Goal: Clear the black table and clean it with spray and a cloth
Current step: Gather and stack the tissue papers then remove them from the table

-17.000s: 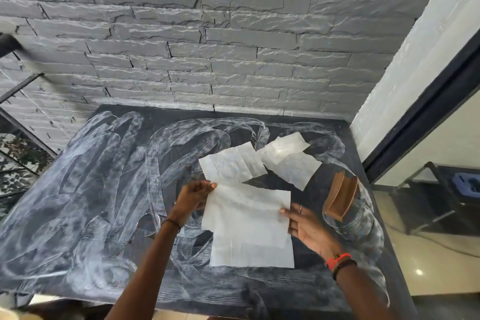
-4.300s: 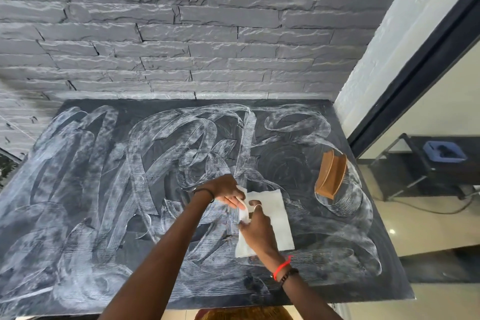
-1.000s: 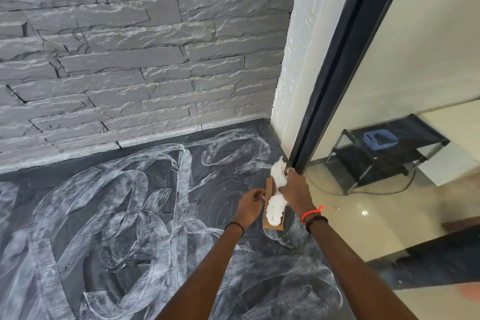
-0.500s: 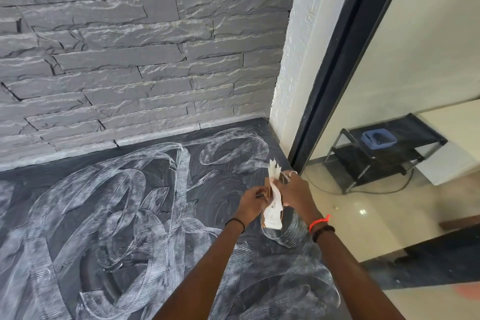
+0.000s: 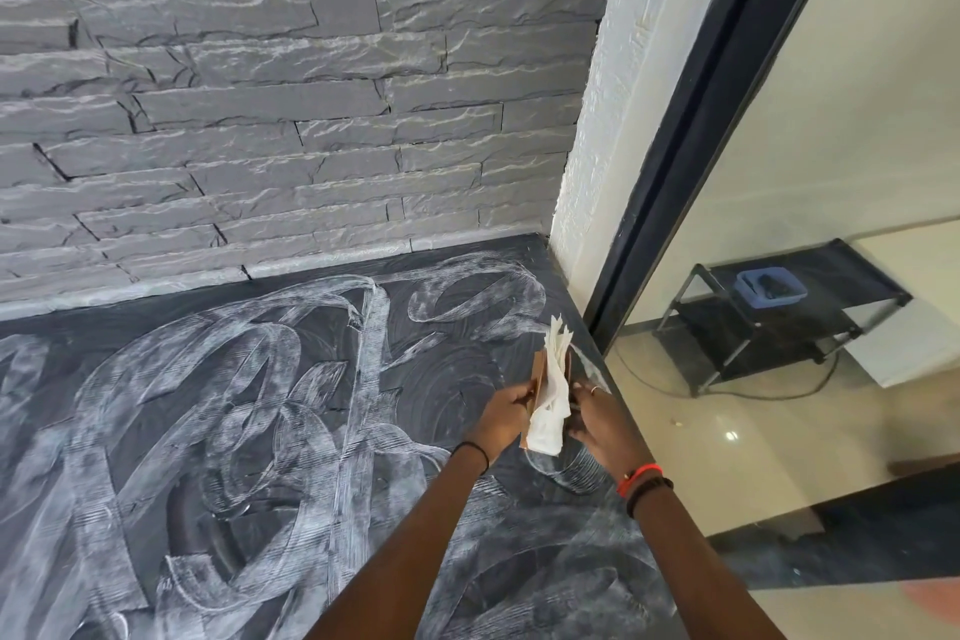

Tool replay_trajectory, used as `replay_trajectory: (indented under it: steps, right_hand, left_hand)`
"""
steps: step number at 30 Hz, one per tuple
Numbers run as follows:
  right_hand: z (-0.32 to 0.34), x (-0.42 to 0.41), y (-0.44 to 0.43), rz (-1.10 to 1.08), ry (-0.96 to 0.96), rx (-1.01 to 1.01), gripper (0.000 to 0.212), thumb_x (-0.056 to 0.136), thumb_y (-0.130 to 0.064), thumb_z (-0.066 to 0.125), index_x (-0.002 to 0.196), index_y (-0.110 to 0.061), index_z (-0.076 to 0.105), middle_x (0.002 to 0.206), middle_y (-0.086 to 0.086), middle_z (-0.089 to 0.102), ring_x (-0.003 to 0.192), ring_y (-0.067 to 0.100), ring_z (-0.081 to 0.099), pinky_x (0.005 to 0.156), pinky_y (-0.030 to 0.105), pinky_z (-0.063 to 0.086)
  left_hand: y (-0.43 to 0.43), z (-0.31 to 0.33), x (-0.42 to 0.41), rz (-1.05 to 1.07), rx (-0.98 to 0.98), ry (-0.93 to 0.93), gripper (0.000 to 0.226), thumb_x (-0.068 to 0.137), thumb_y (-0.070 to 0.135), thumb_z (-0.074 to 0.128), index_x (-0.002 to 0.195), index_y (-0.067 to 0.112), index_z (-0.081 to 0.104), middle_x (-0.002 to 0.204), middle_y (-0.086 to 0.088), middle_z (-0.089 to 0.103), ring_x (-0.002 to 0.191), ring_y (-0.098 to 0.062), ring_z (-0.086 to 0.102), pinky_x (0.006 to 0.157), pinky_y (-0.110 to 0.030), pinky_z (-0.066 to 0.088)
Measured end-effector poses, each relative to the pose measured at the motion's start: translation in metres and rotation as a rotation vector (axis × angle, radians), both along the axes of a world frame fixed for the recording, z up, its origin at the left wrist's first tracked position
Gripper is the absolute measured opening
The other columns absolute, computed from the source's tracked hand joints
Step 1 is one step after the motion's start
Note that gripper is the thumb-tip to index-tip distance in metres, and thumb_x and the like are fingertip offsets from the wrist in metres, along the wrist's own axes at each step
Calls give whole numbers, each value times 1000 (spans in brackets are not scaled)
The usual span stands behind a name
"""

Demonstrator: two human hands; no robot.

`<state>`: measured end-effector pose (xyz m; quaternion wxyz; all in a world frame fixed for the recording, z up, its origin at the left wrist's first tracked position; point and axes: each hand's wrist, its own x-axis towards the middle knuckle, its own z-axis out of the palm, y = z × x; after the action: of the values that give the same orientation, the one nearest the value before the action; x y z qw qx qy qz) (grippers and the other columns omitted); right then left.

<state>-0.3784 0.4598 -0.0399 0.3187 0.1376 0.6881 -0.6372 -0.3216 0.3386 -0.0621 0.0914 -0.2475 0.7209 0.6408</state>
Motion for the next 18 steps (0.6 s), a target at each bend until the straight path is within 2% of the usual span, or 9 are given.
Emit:
replay_trajectory:
  steps: [5, 9, 11, 13, 18]
  right_hand:
    - [3, 14, -7, 70, 31, -40, 20, 98, -11, 44, 97, -12, 64, 94, 9, 68, 84, 22, 64, 63, 31, 52]
    - [12, 30, -25, 96, 48, -51, 22, 99, -11, 41, 91, -15, 61, 86, 4, 66, 78, 17, 61, 63, 29, 50]
    - [15, 40, -38, 139, 67, -57, 20, 98, -10, 42, 95, -14, 61, 85, 5, 64, 78, 18, 60, 63, 28, 50]
    - [19, 55, -54, 185, 86, -71, 17, 97, -11, 45, 95, -15, 62, 87, 6, 64, 83, 21, 59, 65, 29, 49]
    - [30, 103, -97, 311, 153, -87, 15, 94, -13, 51, 89, -17, 64, 85, 5, 65, 75, 17, 60, 64, 31, 50]
  left_hand:
    - [0, 1, 16, 85, 31, 44, 39, 95, -3, 43, 132, 5, 54, 115, 0, 57, 107, -15, 53, 92, -28, 43]
    - [-12, 8, 39, 172, -10, 90, 45, 92, -9, 40, 135, 3, 50, 118, 0, 55, 107, -14, 52, 88, -24, 43]
    - [-20, 9, 55, 233, -21, 136, 48, 90, -13, 39, 133, 2, 51, 126, -5, 58, 111, -15, 54, 86, -18, 44]
    - [-32, 11, 76, 313, -26, 159, 49, 89, -14, 39, 133, 3, 52, 129, -11, 59, 115, -21, 56, 87, -20, 44]
    - [-60, 16, 138, 507, -33, 217, 44, 92, -8, 41, 130, 8, 56, 121, -2, 61, 110, -18, 57, 92, -26, 46]
